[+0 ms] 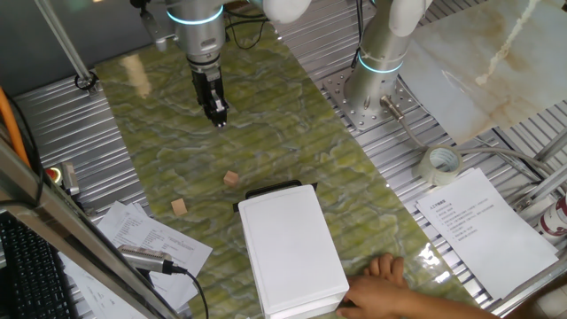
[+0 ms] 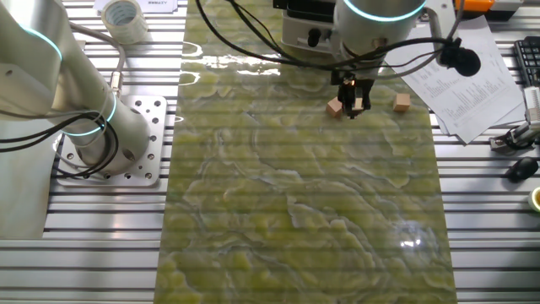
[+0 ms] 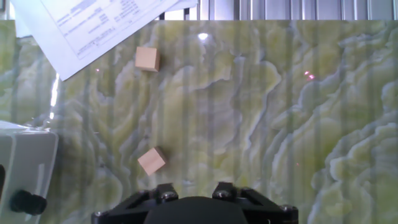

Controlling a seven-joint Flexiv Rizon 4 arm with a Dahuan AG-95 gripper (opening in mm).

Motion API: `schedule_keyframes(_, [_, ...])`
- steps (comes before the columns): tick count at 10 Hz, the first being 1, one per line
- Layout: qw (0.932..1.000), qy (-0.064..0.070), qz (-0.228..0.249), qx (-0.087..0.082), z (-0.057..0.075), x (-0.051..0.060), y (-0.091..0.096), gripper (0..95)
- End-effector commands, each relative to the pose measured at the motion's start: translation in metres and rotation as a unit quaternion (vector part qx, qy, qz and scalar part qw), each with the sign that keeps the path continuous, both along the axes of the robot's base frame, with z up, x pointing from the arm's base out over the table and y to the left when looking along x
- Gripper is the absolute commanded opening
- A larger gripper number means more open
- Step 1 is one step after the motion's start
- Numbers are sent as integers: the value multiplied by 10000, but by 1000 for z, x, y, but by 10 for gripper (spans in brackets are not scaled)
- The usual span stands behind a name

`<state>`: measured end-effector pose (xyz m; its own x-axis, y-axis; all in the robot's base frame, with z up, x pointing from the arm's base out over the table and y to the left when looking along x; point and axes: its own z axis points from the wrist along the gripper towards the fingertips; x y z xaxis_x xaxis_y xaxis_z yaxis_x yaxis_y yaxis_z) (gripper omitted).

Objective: Take something out of a drawer

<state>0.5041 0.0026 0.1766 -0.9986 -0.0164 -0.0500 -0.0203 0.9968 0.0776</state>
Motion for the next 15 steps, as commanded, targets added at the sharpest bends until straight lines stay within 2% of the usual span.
schedule_keyframes(1, [10000, -4, -22, -21, 0, 0, 0, 0])
schedule_keyframes(5, [9998, 20, -134, -160, 5, 3, 6, 0])
schedule_keyframes(7, [9994, 19, -191, -292, 14, 6, 14, 0])
schedule_keyframes(8, [9990, 36, -232, -383, 21, 3, 23, 0])
schedule_keyframes(9, [9990, 39, -246, -383, 22, 1, 26, 0])
schedule_keyframes(10, [9989, 44, -283, -363, 34, -8, 41, 0])
schedule_keyframes(11, [9990, 35, -260, -359, 37, -9, 46, 0])
schedule_keyframes(12, [9992, 17, -268, -304, 40, -8, 53, 0])
schedule_keyframes(14, [9991, 83, -337, -262, 43, -5, 67, 0])
schedule_keyframes(15, [9991, 88, -350, -231, 42, -6, 72, 0])
